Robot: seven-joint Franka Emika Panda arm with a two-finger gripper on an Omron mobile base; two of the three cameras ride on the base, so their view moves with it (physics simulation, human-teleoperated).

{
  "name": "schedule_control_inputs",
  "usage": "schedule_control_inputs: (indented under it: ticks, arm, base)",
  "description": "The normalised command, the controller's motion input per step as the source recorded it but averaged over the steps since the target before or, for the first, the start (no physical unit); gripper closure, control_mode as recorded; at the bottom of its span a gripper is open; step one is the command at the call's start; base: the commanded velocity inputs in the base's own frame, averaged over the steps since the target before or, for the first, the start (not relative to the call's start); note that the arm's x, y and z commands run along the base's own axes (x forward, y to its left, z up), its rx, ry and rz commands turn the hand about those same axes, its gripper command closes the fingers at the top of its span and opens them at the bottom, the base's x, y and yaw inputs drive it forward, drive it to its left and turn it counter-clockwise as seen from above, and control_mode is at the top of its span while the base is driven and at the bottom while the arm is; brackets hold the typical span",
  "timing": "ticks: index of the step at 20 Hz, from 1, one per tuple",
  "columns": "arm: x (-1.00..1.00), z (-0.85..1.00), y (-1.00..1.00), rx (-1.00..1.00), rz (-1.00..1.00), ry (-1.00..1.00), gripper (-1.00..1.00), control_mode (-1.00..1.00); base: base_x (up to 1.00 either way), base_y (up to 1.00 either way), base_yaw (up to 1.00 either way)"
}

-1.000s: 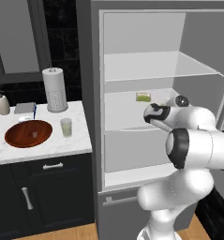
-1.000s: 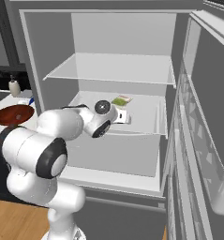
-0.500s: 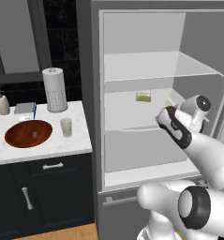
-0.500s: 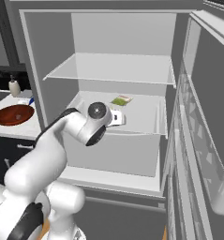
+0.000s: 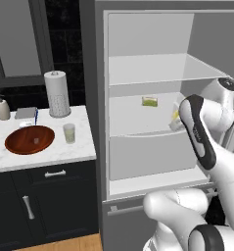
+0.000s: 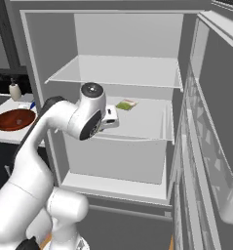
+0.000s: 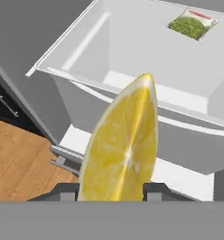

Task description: Grab a lemon wedge from the fridge and one ice cube from the ice bowl, and put them in the glass of lemonade.

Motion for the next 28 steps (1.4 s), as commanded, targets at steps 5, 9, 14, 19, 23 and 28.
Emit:
schedule_control_inputs:
  ticks: [5, 9, 14, 19, 23, 28]
  arm:
    - [-1.0, 0.17, 0.25, -0.01, 0.1, 0.08, 1.0, -1.0]
    - [-0.89, 0.07, 0.27, 0.0, 0.06, 0.0, 1.0, -1.0]
    - [-0.41, 0.07, 0.1, 0.0, 0.0, -0.01, 1.0, -1.0]
    - [-0.33, 0.0, 0.03, -0.01, 0.0, 0.0, 1.0, -1.0]
    - [-0.04, 0.0, -0.01, -0.01, 0.0, 0.0, 1.0, -1.0]
    - [-0.02, 0.0, 0.0, 0.0, 0.0, 0.0, 1.0, -1.0]
  base:
    - [0.0, 0.0, 0.0]
    - [0.0, 0.0, 0.0]
    - [0.0, 0.0, 0.0]
    - [0.0, 0.0, 0.0]
    - [0.0, 0.0, 0.0]
    - [0.0, 0.0, 0.0]
